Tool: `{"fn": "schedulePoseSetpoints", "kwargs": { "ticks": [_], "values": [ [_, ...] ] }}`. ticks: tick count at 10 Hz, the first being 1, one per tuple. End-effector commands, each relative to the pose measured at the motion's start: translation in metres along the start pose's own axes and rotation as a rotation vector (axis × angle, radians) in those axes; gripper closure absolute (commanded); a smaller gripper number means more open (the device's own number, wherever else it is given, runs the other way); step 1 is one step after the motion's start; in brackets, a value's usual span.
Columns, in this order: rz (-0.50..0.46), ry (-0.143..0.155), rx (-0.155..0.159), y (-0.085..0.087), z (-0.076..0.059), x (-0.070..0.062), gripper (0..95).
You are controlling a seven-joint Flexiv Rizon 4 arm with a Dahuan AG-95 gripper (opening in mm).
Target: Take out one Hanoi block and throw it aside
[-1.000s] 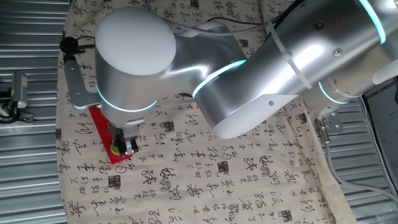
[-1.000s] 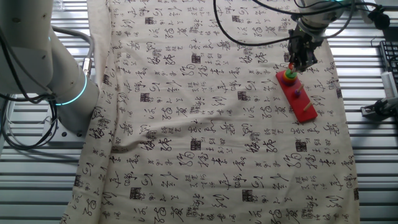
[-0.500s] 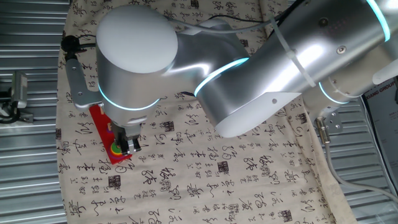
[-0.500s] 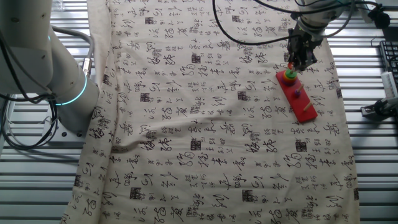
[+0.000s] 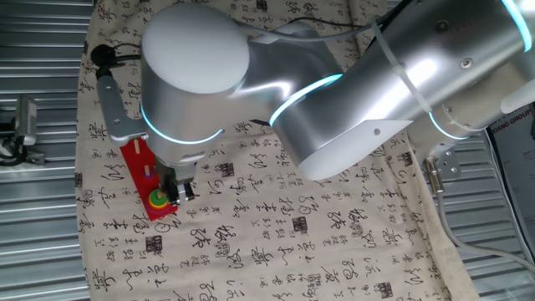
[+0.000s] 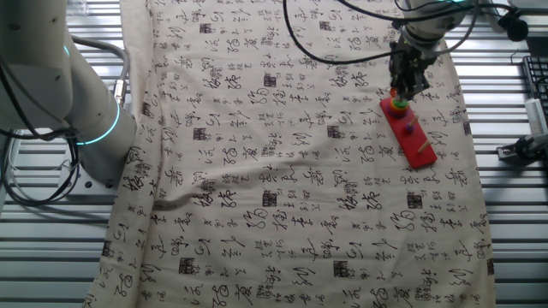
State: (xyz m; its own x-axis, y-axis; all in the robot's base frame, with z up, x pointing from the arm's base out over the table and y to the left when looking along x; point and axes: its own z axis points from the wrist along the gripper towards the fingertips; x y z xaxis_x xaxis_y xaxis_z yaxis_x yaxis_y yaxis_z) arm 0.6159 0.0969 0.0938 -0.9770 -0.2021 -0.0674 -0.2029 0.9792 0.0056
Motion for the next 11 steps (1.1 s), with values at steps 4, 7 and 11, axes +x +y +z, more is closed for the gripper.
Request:
{"fn": "schedulePoseSetpoints", "kwargs": {
  "ticks": [4, 7, 11],
  "values": [
    [-0.005, -0.010, 0.000, -0.005, 0.001, 0.018, 95.0],
    [-0.001, -0.011, -0.005, -0.008, 0.000, 0.025, 95.0],
    [0.004, -0.012, -0.001, -0.011, -0.001, 0.036, 95.0]
  ]
}}
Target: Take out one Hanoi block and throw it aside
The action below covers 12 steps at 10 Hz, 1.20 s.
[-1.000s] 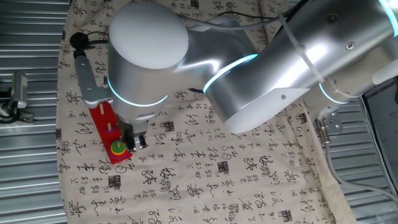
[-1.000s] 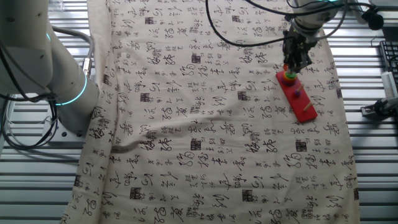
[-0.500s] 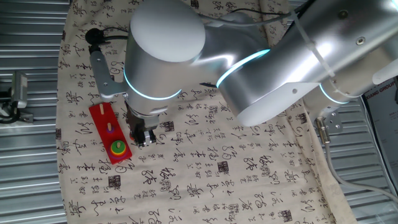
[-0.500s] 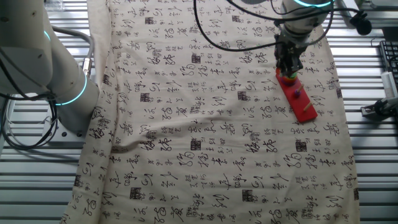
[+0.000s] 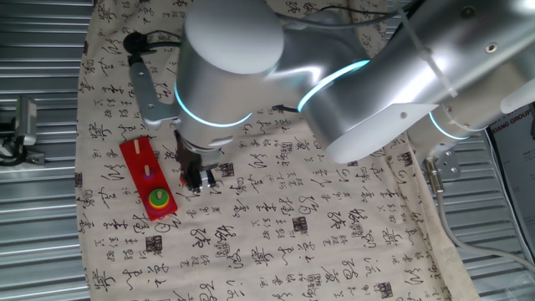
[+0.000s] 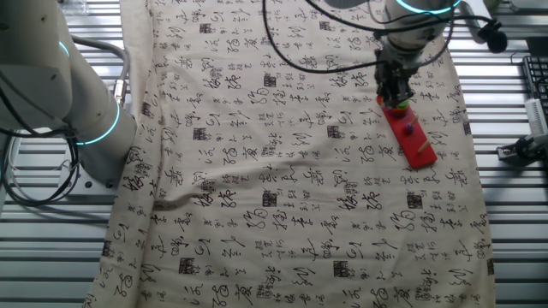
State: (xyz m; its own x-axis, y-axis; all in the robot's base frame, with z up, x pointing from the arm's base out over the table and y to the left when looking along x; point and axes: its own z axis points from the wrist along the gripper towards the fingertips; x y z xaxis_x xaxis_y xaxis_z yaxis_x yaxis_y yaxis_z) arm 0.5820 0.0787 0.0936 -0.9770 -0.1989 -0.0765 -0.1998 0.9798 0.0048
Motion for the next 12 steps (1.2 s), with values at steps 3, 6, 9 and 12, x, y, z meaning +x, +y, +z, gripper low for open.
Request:
{"fn": "schedulePoseSetpoints", "kwargs": {
  "ticks": [3, 6, 9, 12],
  "values": [
    [0.001, -0.006, -0.002, -0.0003, 0.0011, 0.0000, 95.0],
    [0.003, -0.009, -0.002, -0.0003, 0.0011, 0.0000, 95.0],
    [0.012, -0.012, -0.003, -0.0003, 0.0011, 0.0000, 95.0],
    [0.005, -0.016, -0.006, -0.0003, 0.0011, 0.0000, 95.0]
  ]
}}
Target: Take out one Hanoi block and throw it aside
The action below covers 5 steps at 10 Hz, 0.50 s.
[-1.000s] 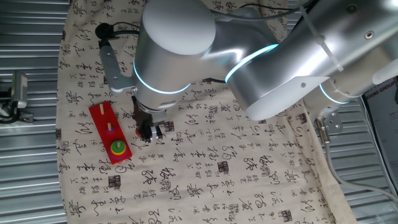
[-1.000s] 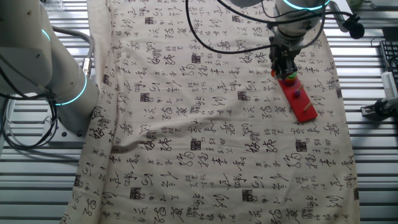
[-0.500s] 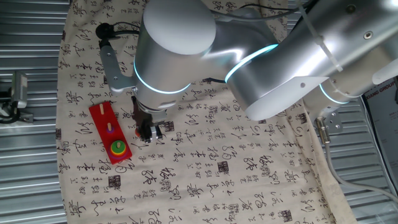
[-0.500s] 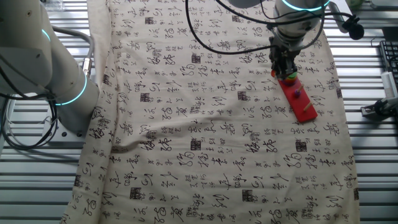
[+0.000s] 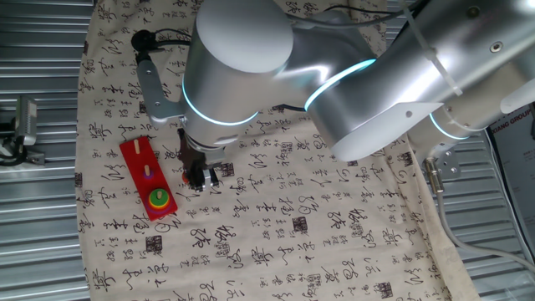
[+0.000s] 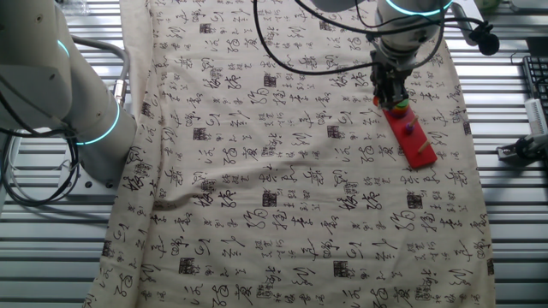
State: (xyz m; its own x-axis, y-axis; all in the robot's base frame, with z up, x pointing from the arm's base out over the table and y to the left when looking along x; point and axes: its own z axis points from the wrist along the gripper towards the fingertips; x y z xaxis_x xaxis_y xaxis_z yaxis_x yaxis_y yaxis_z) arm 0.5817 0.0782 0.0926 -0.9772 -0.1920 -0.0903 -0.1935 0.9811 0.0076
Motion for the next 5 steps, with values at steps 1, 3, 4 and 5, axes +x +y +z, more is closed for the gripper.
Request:
{"fn": "schedulePoseSetpoints", "kwargs": {
  "ticks": [1, 3, 4, 5],
  "values": [
    [-0.002, -0.002, -0.006, 0.0000, 0.0002, -0.0003, 76.0],
    [-0.004, -0.005, -0.014, 0.0000, 0.0002, -0.0003, 57.0],
    [-0.011, -0.004, -0.014, 0.0000, 0.0002, -0.0003, 57.0],
    [-0.012, -0.005, -0.014, 0.0000, 0.0002, -0.0003, 38.0]
  ]
}}
